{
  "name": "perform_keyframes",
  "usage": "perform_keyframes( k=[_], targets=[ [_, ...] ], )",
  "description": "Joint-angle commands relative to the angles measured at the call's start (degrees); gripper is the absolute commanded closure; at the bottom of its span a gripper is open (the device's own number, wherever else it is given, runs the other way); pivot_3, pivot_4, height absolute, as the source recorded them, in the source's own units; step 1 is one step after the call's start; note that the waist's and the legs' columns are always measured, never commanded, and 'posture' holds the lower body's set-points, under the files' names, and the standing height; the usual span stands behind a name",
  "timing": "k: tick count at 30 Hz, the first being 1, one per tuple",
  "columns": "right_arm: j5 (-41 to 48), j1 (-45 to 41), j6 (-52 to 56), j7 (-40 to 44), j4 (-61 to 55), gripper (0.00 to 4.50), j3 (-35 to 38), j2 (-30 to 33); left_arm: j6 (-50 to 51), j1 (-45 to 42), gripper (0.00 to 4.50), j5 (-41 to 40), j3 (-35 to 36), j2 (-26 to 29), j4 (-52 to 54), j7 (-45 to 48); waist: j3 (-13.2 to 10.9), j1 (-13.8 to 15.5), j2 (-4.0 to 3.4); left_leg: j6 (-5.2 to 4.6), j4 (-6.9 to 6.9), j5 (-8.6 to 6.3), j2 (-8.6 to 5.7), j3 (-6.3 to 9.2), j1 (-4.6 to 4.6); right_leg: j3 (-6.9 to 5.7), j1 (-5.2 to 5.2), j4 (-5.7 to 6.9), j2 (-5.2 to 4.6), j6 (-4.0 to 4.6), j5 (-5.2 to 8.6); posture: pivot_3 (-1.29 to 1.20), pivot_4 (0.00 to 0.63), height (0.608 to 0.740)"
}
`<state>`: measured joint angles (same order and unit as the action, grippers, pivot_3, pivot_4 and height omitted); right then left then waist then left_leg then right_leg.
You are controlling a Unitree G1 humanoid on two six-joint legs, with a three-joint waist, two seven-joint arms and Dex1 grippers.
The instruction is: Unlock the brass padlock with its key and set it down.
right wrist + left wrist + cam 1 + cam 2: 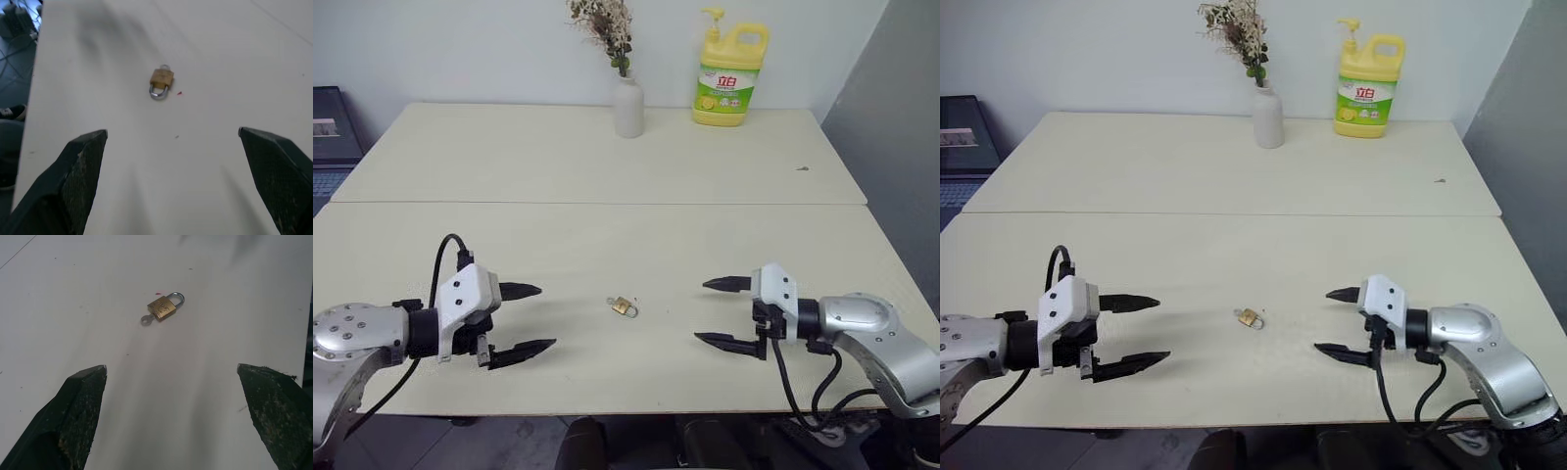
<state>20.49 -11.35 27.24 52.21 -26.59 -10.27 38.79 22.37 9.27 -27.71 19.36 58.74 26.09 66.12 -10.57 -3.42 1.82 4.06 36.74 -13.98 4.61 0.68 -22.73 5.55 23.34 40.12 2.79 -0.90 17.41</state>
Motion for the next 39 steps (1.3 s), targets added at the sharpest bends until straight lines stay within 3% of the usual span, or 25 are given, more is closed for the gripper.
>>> perform_keyframes(
  k=[1, 7, 15, 23, 36, 39],
  targets=[
    [-5.58, -3.55, 4.82, -6.78, -0.07, 0.00, -7.00, -4.75, -3.13, -1.87, 0.02, 1.68, -0.57, 1.40, -1.94, 1.92, -0.01, 0.06, -0.03, 0.00, 0.00, 0.00, 0.00, 0.00, 0.00, 0.00, 0.00, 0.02, 0.00, 0.00, 0.00, 0.00, 0.150, 0.740],
    [-11.00, -8.42, 11.89, -15.33, 3.27, 0.00, -15.51, -16.09, -4.82, -3.33, 0.02, 2.80, -2.28, 1.64, -3.49, 3.54, -0.01, 0.12, -0.03, 0.00, 0.02, 0.00, -0.02, -0.06, -0.19, 0.02, 0.19, 0.03, -0.02, 0.01, 0.00, 0.00, 0.150, 0.740],
    [-17.09, -9.02, 11.69, -20.69, 7.67, 0.00, -21.19, -22.09, -4.32, -3.99, 0.02, 2.35, -2.40, 2.07, -2.91, 4.81, -0.01, 0.18, -0.02, 0.00, 0.01, 0.00, -0.01, -0.06, -0.20, 0.00, 0.22, 0.05, -0.03, 0.04, 0.02, 0.00, 0.150, 0.740],
    [-20.99, -9.99, 11.58, -23.29, 12.27, 0.00, -22.77, -25.55, -4.42, -4.13, 0.02, 2.61, -2.74, 2.25, -2.85, 5.27, 0.00, 0.11, -0.01, 0.00, 0.03, 0.00, 0.00, -0.04, -0.16, -0.01, 0.24, 0.19, -0.02, 0.05, 0.02, 0.00, 0.150, 0.740],
    [-20.22, -8.60, 14.50, -23.79, 13.53, 0.00, -21.20, -28.25, -5.31, -5.35, 0.02, 3.67, -4.09, 2.02, -4.06, 5.87, 0.01, 0.04, 0.01, 0.00, 0.11, 0.00, -0.01, -0.04, -0.08, 0.01, 0.25, 0.45, -0.01, 0.08, 0.05, 0.00, 0.150, 0.740],
    [-20.93, -8.70, 14.02, -24.65, 14.46, 0.59, -21.28, -28.59, -5.65, -5.22, 0.00, 4.03, -4.42, 1.82, -4.17, 5.90, 0.02, -0.02, 0.01, 0.00, 0.13, 0.00, -0.01, -0.05, -0.05, 0.02, 0.29, 0.62, -0.01, 0.13, 0.08, 0.00, 0.150, 0.740]
  ],
)
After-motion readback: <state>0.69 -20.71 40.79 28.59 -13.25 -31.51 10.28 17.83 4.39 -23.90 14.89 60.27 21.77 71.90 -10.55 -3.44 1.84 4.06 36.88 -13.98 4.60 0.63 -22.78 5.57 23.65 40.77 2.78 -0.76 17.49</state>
